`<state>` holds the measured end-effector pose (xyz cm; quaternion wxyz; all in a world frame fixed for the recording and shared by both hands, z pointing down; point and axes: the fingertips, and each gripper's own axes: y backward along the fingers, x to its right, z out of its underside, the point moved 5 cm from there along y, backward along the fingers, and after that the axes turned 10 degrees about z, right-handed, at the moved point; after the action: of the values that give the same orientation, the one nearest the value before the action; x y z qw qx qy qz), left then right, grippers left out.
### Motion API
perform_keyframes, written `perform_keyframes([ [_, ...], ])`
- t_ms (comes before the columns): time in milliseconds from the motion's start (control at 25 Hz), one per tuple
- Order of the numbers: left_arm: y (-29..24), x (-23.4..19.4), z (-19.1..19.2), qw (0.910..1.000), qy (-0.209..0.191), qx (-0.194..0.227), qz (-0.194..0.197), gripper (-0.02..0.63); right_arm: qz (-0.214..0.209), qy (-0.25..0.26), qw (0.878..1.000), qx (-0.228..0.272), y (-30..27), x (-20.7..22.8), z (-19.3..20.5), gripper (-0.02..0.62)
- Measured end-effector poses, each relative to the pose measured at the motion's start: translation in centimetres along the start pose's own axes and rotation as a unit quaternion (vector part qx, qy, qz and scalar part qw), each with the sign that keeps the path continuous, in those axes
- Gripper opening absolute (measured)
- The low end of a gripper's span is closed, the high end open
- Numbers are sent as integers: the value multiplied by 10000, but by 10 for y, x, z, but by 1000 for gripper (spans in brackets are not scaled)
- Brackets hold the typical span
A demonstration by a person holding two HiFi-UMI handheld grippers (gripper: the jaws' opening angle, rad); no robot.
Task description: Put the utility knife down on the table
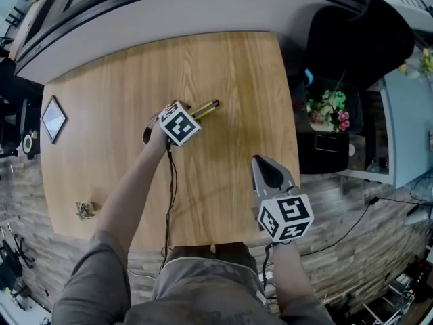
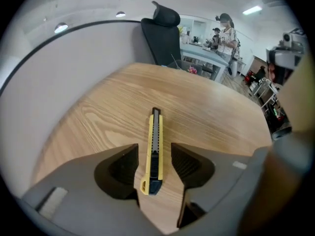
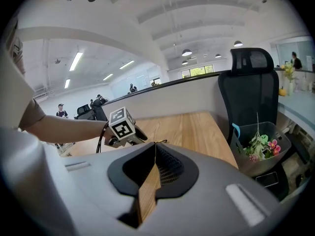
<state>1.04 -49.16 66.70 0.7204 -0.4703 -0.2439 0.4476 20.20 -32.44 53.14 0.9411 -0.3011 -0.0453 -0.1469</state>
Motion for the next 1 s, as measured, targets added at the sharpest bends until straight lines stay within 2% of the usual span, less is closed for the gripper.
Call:
perform_keyframes([
  [120,27,8,-10,9992,32,377,-119,209,-49,85,9998,183,11,-6,-17,12],
  [320,84,38,-21,9949,-68,1007,0,207,-189,322,9974,617,40,-25,-53,12],
  [400,113,52,-25,9916,-174,1278,-114,205,-219,417,9953,848,56,-31,-69,12],
  [560,162,77,-21,9850,-452,1612,-416,156,-284,638,9895,1265,89,-46,-92,12],
  [760,225,115,-15,9712,-513,2215,-718,104,-370,851,9808,1713,133,-64,-114,12],
  [1000,293,158,1,9506,-243,2927,-1003,55,-490,1069,9704,2110,180,-87,-128,12],
])
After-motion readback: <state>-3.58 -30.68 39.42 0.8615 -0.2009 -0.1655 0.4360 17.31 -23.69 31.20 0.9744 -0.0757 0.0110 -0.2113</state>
